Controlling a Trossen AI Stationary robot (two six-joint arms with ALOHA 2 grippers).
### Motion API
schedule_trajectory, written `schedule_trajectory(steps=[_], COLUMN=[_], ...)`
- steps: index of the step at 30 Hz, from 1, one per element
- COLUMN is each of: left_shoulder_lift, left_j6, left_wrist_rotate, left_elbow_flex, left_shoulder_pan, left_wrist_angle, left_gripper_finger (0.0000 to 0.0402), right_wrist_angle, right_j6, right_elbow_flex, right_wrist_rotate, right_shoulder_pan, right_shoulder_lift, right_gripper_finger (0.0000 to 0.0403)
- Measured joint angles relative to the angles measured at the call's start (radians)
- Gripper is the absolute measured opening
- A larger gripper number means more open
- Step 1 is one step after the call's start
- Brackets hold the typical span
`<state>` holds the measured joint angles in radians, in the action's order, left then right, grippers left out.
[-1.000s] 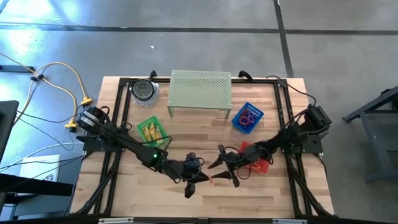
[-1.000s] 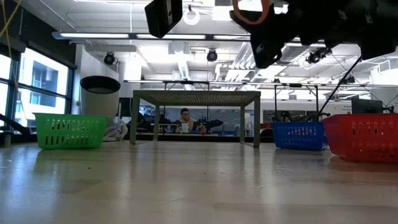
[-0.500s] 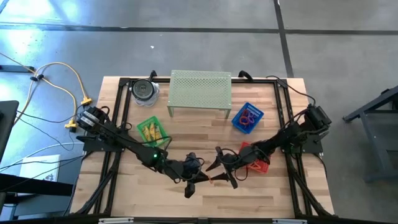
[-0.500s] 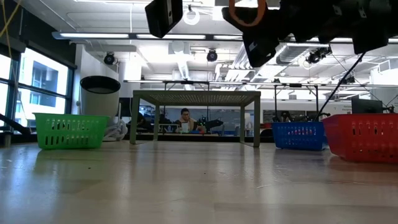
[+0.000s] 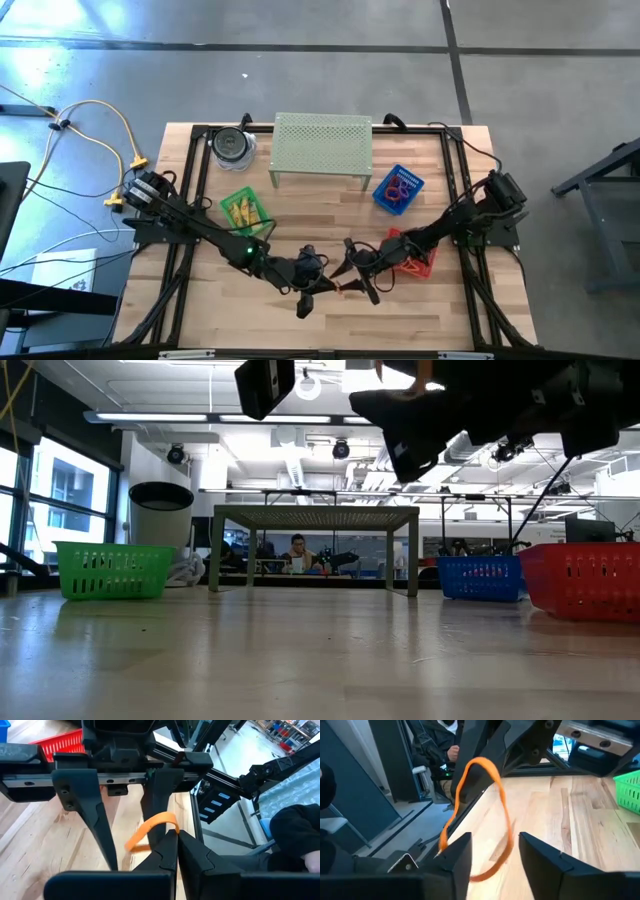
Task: Pick & Place Office Desk Supplies
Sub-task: Put the orange rubberband into the red basket
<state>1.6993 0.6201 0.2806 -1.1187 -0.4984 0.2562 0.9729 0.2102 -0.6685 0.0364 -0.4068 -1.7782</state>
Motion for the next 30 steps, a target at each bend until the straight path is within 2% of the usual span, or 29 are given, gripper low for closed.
schedule_trajectory(steps=[9,22,30], left_shoulder_lift=[0.000,0.000,0.000], left_j6=[-0.003,-0.011,-0.044], left_wrist_rotate=[0.002,0.012,0.012], left_elbow_flex=[0.000,0.000,0.000], left_shoulder_pan=[0.000,0.000,-0.004], left_wrist_angle=[-0.001,-0.001,-0.012], left_gripper_finger=[0.0000,0.0005,0.0068], right_wrist_angle=[-0.021,-0.049,-0.064], right_j6=[-0.034,-0.035,-0.035], right_elbow_flex=[0.000,0.000,0.000], right_wrist_rotate=[0.017,0.018,0.019], right_shoulder_pan=[0.000,0.000,0.000], right_shoulder_lift=[0.000,0.001,0.001], right_gripper_finger=[0.0012,0.0003,0.0003])
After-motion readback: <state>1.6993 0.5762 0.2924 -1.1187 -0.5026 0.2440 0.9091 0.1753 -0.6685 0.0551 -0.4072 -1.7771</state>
